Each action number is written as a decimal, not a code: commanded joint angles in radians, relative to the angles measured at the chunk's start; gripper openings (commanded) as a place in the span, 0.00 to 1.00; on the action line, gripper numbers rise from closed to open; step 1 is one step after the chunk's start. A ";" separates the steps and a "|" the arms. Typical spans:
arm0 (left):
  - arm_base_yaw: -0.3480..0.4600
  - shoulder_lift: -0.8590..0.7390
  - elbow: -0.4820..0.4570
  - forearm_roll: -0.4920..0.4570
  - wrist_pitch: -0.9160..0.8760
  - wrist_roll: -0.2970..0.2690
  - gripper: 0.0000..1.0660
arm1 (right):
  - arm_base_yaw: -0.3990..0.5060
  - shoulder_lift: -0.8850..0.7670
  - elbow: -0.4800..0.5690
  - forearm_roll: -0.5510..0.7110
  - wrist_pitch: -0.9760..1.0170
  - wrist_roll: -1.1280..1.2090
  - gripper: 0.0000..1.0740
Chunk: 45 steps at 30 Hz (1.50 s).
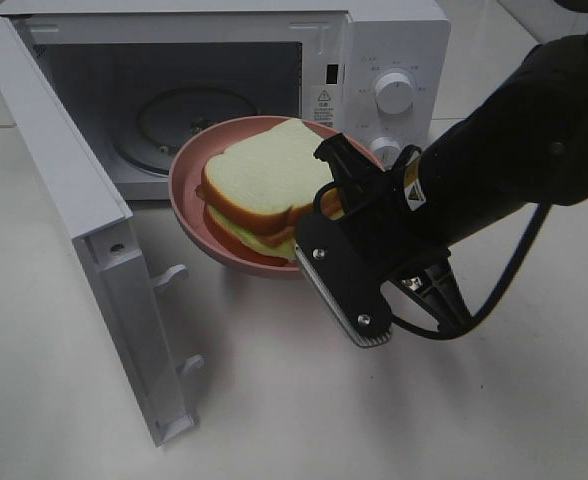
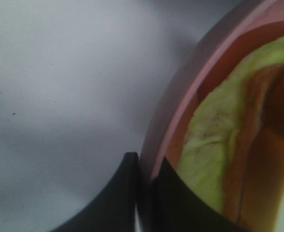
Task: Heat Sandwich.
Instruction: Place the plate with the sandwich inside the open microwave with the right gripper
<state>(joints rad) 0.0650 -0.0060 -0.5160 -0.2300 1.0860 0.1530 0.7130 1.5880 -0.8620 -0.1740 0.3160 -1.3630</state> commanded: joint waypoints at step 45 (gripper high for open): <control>0.005 -0.016 0.001 -0.010 -0.008 0.000 0.92 | -0.058 0.261 -0.263 0.305 -0.076 -0.439 0.00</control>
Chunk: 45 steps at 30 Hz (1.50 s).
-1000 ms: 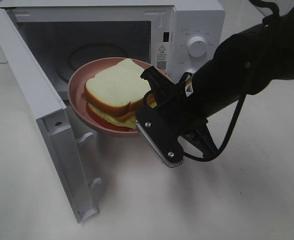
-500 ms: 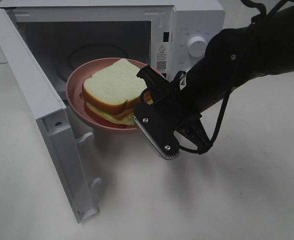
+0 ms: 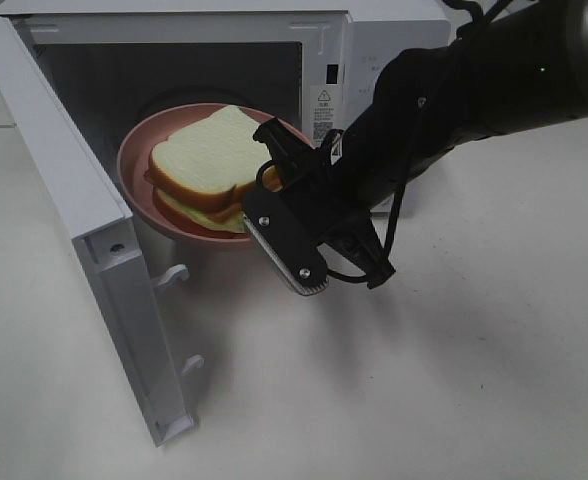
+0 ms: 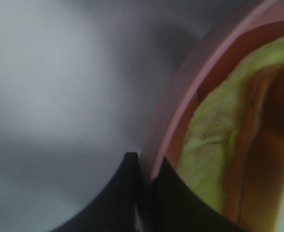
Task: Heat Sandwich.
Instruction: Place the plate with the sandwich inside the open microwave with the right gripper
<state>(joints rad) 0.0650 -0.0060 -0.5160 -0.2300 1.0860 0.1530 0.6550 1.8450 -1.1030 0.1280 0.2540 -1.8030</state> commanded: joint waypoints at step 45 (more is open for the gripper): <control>0.005 -0.016 0.001 -0.010 -0.008 0.000 0.92 | 0.037 0.390 -0.696 -0.251 0.303 0.489 0.00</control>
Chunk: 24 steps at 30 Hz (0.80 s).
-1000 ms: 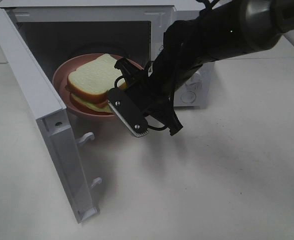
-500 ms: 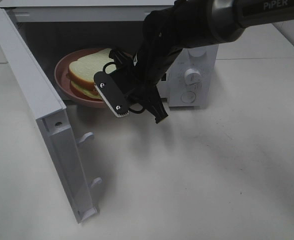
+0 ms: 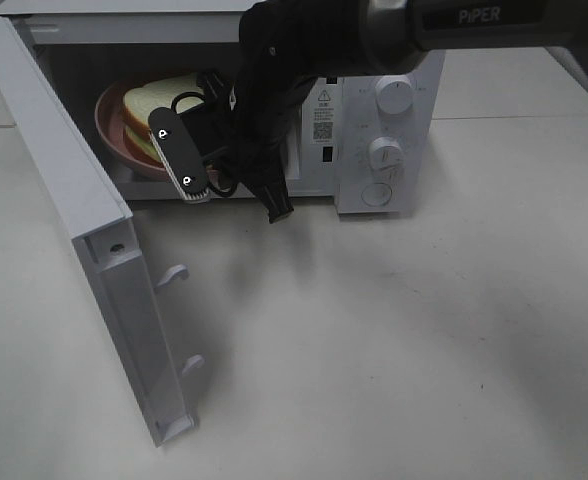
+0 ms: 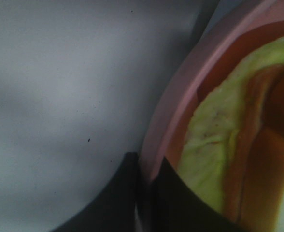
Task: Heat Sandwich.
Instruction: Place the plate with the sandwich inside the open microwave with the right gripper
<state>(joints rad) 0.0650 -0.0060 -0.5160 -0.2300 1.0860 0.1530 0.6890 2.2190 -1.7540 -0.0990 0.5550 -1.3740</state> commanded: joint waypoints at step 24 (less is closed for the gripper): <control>0.005 -0.015 0.001 -0.009 -0.008 0.000 0.92 | 0.004 0.216 -0.339 -0.182 0.166 0.277 0.00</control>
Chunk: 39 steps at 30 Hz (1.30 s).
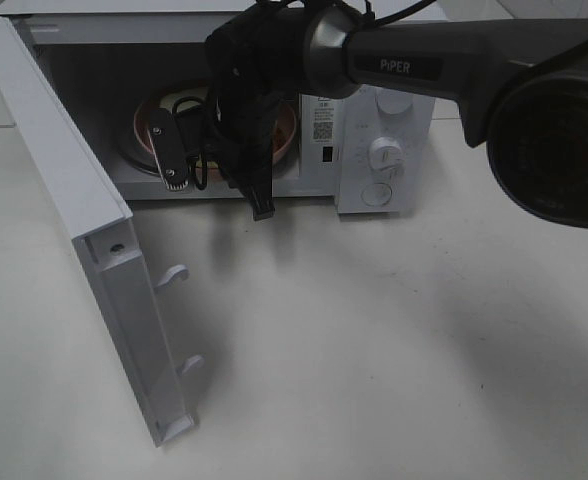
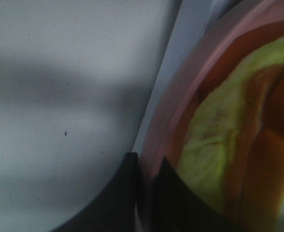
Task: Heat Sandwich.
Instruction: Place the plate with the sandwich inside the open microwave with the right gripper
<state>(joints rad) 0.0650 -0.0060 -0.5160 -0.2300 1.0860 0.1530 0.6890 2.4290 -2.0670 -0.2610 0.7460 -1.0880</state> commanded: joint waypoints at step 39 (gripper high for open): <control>0.005 -0.015 0.001 -0.009 -0.008 0.000 0.92 | 0.001 -0.110 0.167 -0.012 -0.092 0.012 0.73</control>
<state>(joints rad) 0.0650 -0.0060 -0.5160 -0.2300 1.0860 0.1530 0.6890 2.3350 -1.9030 -0.2760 0.6600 -1.0880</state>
